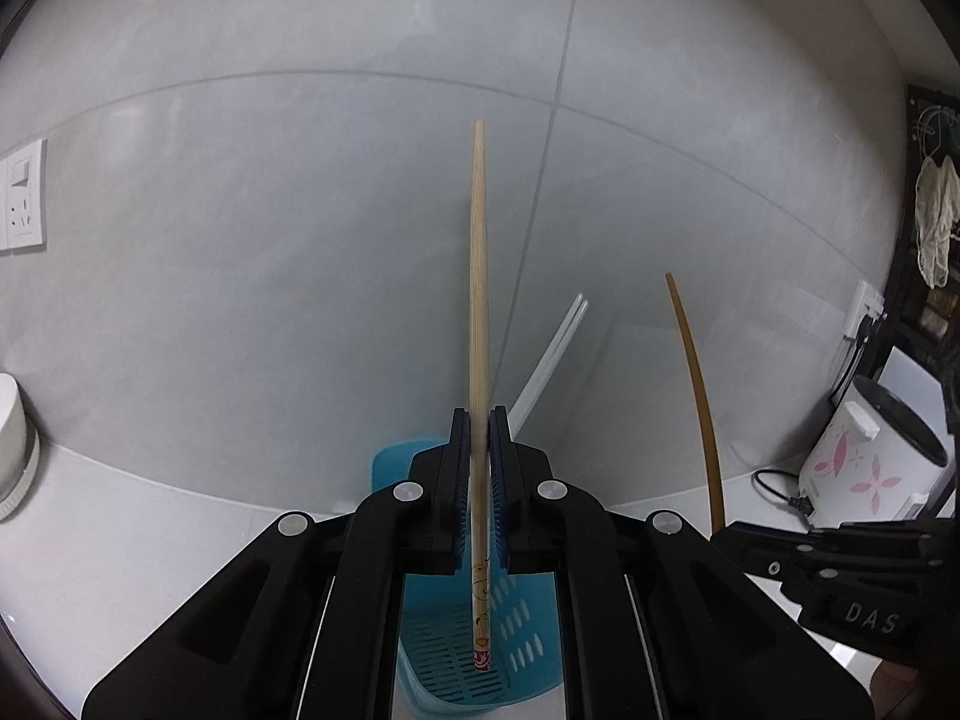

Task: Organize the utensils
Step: 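Lift the chopstick with the left tool and carry it to the blue holder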

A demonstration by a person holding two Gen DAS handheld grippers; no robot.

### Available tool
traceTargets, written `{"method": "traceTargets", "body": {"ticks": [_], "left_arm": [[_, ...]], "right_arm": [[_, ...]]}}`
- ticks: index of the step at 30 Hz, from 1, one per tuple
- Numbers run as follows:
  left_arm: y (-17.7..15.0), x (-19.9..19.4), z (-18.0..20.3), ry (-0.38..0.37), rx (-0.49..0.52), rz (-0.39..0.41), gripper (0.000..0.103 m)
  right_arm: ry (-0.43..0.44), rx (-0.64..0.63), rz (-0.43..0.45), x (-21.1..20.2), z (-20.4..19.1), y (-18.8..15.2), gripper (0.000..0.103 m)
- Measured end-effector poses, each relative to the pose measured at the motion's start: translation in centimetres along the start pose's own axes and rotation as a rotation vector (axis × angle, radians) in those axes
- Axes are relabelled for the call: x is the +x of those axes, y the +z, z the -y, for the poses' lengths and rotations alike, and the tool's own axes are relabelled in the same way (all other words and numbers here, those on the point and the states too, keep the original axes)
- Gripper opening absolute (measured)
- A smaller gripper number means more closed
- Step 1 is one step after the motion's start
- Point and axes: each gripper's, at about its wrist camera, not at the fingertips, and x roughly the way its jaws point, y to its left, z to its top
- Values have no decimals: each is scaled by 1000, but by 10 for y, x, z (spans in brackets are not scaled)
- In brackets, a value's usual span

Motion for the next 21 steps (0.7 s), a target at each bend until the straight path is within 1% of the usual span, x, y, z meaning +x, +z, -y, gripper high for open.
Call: {"method": "traceTargets", "body": {"ticks": [7, 9, 13, 17, 20, 21], "left_arm": [[-13, 11, 7, 0, 1, -57, 6], [-15, 6, -2, -1, -7, -64, 6], [-15, 1, -4, 9, -13, -62, 7], [-13, -5, -10, 19, -35, -80, 7], [-12, -10, -13, 38, -34, -108, 11], [-12, -11, -13, 44, -38, -119, 17]], "right_arm": [[-8, -17, -9, 5, -6, -3, 6], [-7, -20, -12, 5, -8, -3, 6], [-2, -21, -11, 4, -9, -3, 6], [9, -23, 4, -2, -10, -1, 6], [22, -26, 21, -8, -11, 3, 6], [27, -28, 25, -9, -12, 3, 6]]}}
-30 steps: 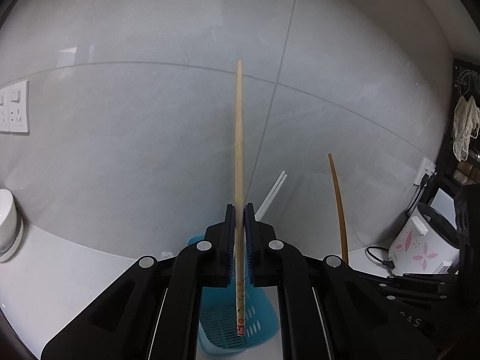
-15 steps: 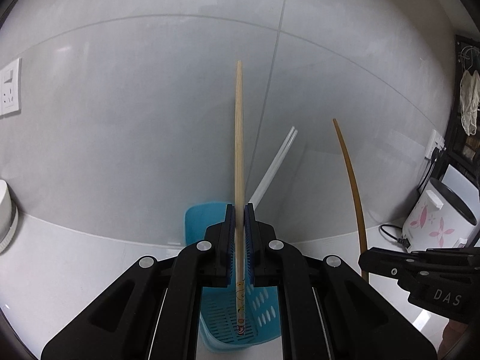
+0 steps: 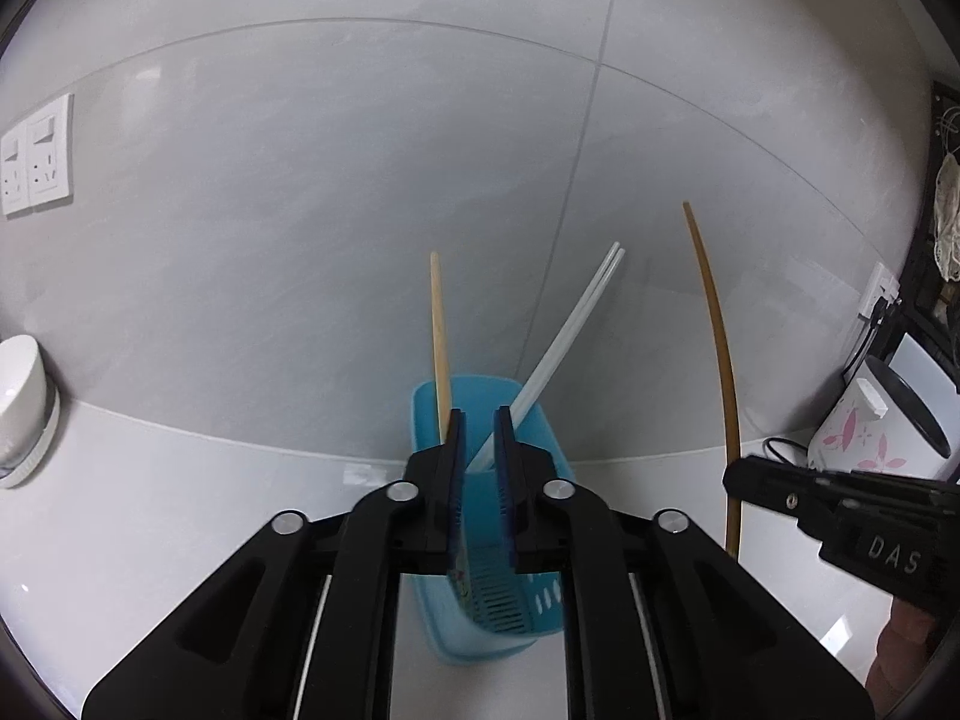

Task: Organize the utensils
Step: 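Lift the chopstick with the left tool and carry it to the blue holder, then lower the chopstick into the blue holder and open the left tool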

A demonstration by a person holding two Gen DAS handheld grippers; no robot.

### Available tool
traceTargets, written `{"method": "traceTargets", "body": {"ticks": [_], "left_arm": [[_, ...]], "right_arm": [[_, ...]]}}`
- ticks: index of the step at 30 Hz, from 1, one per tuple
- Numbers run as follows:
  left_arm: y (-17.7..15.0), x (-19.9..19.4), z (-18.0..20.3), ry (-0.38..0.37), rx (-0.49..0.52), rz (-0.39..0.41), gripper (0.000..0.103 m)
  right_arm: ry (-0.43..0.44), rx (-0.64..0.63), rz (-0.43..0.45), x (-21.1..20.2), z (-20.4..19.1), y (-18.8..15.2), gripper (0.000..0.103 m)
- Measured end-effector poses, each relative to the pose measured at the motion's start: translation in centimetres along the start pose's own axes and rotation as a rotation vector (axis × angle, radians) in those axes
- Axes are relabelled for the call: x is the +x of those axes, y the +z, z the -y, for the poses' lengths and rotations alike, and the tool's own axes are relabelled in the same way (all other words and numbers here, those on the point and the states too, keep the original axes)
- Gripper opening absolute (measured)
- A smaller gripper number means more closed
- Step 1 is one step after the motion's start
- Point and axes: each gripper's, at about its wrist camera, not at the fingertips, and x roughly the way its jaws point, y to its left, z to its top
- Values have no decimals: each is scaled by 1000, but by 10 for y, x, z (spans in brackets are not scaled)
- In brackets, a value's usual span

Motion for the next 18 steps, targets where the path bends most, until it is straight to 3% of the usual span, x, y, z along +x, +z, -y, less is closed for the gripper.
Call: {"method": "traceTargets", "body": {"ticks": [4, 7, 18], "left_arm": [[-1, -8, -5, 36, -19, -48, 45], [-3, -12, -8, 59, -21, -82, 57], [-12, -22, -27, 117, -50, -155, 82]], "right_arm": [[25, -8, 13, 1, -6, 4, 6], [52, -16, 32, 2, -14, 10, 6], [135, -59, 124, 10, -44, 28, 6]]}}
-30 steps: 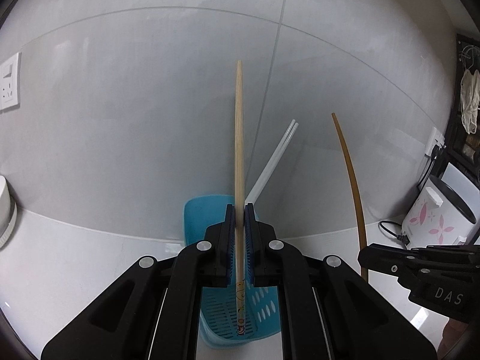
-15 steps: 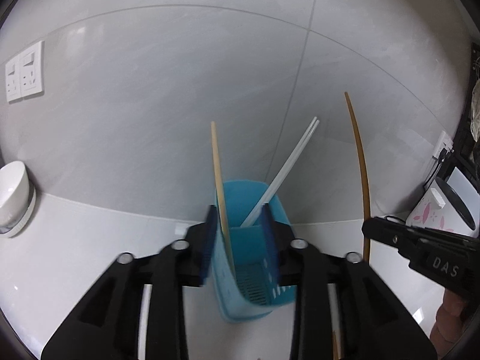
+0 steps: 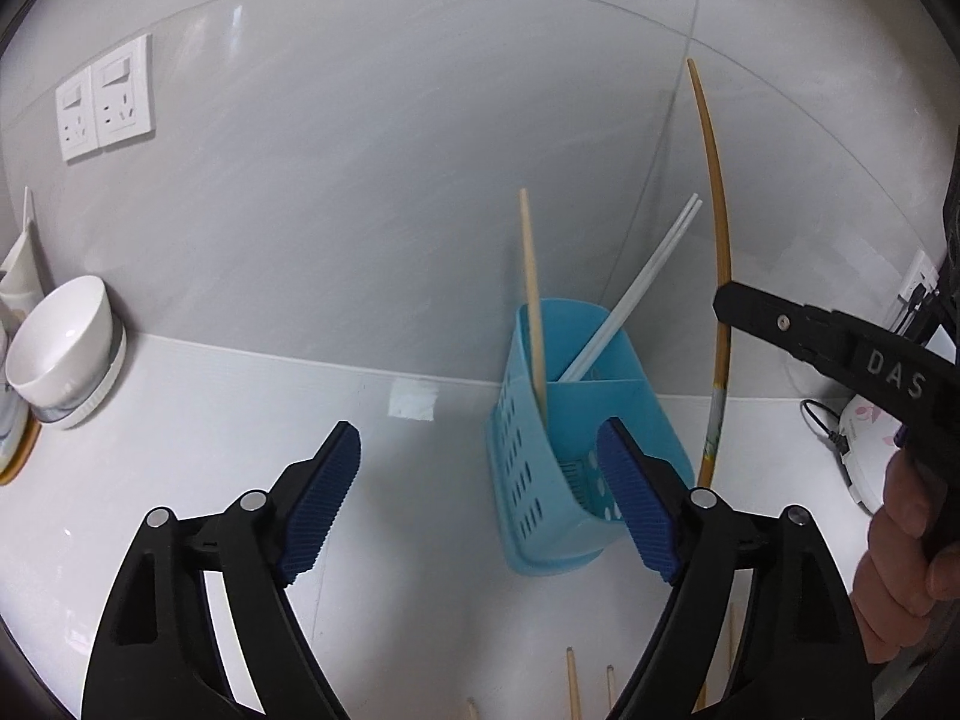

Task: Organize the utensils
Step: 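Lower the chopstick into the blue holder and open the left tool, then move the left tool back over the row of chopsticks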

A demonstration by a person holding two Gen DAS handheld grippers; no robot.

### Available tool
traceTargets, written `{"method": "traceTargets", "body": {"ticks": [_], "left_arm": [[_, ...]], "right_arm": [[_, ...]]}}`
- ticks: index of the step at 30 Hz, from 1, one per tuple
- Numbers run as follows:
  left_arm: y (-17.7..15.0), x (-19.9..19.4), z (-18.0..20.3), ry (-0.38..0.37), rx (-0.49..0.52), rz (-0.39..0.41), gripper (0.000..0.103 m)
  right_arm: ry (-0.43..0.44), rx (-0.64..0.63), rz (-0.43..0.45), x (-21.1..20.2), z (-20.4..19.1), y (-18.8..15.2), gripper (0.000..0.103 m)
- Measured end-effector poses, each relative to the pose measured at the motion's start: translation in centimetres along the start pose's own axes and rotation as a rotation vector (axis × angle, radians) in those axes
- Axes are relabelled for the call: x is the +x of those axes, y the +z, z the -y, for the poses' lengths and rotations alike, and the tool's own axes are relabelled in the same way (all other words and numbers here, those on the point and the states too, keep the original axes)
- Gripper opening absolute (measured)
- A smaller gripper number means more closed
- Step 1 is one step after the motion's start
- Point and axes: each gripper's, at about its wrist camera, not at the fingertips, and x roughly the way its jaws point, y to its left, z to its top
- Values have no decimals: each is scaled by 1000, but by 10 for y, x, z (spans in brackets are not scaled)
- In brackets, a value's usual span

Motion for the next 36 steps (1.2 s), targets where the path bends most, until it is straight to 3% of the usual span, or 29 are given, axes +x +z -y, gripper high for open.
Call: {"method": "traceTargets", "body": {"ticks": [10, 32, 34, 36], "left_arm": [[-3, -1, -26, 13, -38, -17, 97], [-9, 8, -48, 55, -61, -66, 97], [-10, 8, -49, 58, -59, -63, 97], [-10, 5, -48, 61, -57, -62, 97]], "right_arm": [[-8, -33, 28, 30, -9, -14, 6], [-65, -123, -35, 62, -16, -54, 9], [-62, -126, -39, 58, -17, -53, 16], [-72, -125, -27, 51, -17, -52, 33]]}}
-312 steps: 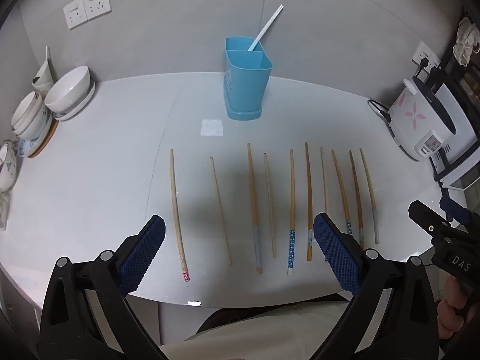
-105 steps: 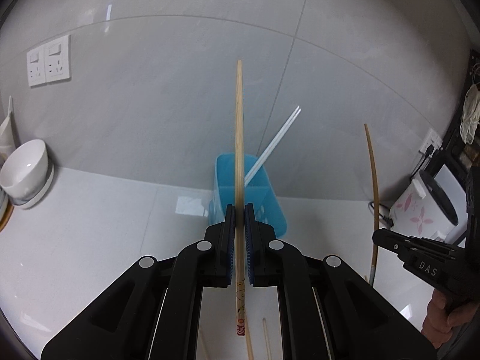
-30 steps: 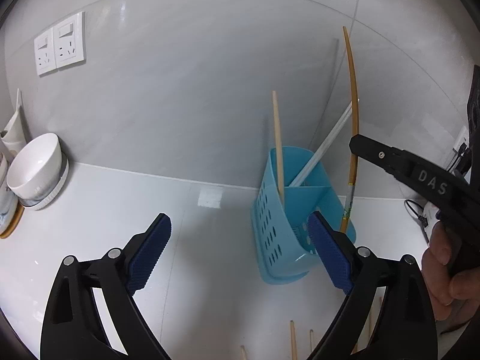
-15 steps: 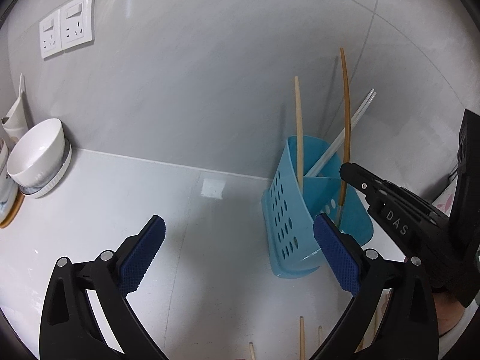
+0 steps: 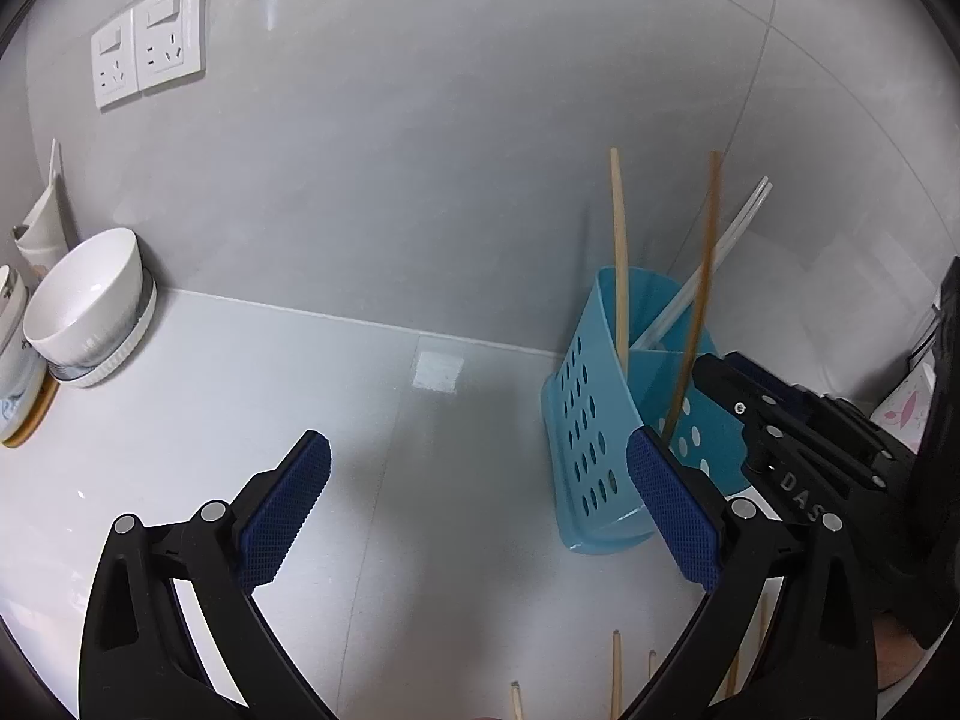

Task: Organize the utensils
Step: 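Move the left tool back over the row of chopsticks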

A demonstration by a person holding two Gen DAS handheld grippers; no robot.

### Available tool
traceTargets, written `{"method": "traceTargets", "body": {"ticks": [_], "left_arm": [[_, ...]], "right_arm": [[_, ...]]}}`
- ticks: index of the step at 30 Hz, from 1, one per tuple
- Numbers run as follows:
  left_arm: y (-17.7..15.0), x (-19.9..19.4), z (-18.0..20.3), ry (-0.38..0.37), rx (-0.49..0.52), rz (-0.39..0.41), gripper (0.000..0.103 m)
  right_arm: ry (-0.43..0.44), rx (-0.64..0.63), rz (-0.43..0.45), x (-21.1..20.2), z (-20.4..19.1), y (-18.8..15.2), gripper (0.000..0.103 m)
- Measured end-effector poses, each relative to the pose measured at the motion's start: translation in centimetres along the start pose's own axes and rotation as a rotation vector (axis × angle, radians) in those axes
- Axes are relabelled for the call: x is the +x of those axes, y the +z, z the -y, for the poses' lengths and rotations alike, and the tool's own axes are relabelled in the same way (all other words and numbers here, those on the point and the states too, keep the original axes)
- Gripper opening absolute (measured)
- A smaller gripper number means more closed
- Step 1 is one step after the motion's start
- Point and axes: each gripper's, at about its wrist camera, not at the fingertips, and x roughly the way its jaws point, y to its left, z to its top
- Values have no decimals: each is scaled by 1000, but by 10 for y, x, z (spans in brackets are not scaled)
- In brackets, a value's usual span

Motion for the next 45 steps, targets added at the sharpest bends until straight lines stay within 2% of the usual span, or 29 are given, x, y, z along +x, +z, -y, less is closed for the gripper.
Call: {"method": "traceTargets", "body": {"ticks": [9, 12, 15, 18, 25, 30, 45], "left_arm": [[-2, -16, 4, 10, 5, 2, 97], [-4, -21, 7, 12, 12, -5, 97], [-9, -27, 10, 6, 17, -18, 97], [-16, -33, 11, -11, 16, -34, 97], [-42, -45, 10, -17, 13, -80, 97], [-69, -50, 11, -11, 23, -130, 97], [-145, -36, 10, 44, 24, -314, 97]], "right_arm": [[-46, 33, 31, -42, 14, 1, 76], [-91, 39, 28, -57, 20, -4, 87], [-118, 51, 10, -68, 26, -11, 94], [-179, 60, -8, -80, 36, -24, 94], [-235, 103, -85, -104, 69, -65, 95], [-261, 136, -144, -120, 90, -98, 95], [-320, 168, -334, -136, 112, -187, 94]]}}
